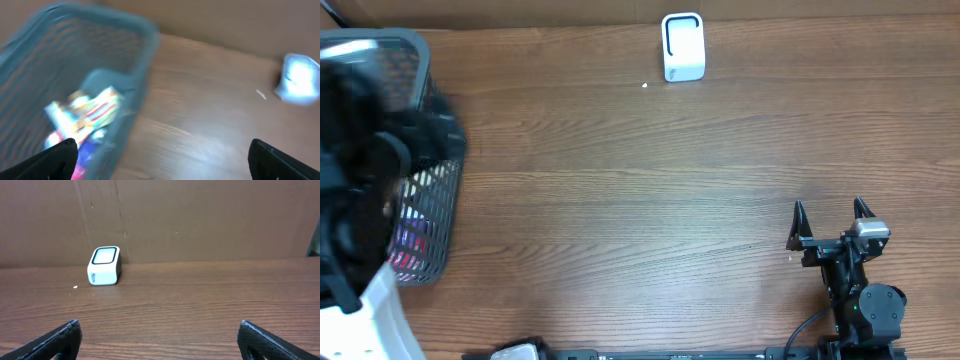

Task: Scan the item barcode
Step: 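Move the left gripper into the grey basket toward the snack packages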

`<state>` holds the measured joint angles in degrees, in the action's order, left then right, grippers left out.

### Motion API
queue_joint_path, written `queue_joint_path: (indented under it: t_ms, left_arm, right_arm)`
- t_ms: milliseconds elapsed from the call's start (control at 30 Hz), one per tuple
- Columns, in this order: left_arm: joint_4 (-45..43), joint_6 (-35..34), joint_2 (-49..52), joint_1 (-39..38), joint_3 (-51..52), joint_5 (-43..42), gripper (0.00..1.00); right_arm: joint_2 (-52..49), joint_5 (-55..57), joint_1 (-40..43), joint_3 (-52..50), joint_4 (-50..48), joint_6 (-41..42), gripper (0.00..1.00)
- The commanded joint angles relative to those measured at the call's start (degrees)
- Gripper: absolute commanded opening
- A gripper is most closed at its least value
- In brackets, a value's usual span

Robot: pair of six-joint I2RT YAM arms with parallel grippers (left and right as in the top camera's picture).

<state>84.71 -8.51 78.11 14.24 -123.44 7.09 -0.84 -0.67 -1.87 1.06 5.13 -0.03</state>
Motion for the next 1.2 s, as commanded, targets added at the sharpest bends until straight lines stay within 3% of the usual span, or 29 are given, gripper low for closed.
queue_joint_path:
  t_ms: [0,200,667,1167]
  left_arm:
    - [-0.5,-11.1,1.1,10.4,-1.5,3.2,1.0]
    - [-0.2,-22.3,5.5,23.3,-1.4,1.8,1.0]
    - [-1.8,-24.1,21.4,26.2,-1.4,6.7,1.0]
    - [-0.9,-21.5,35.6,28.7,-1.4,4.7,1.0]
  right_arm:
    - [0.7,0.0,0.3,-0.6,-0.3,-0.2,1.0]
    - [0.7,0.0,0.3,-0.6,-0.3,-0.2,1.0]
    - [0.7,0.0,0.3,-0.6,-0.3,-0.2,1.0]
    - [0.7,0.0,0.3,-0.6,-0.3,-0.2,1.0]
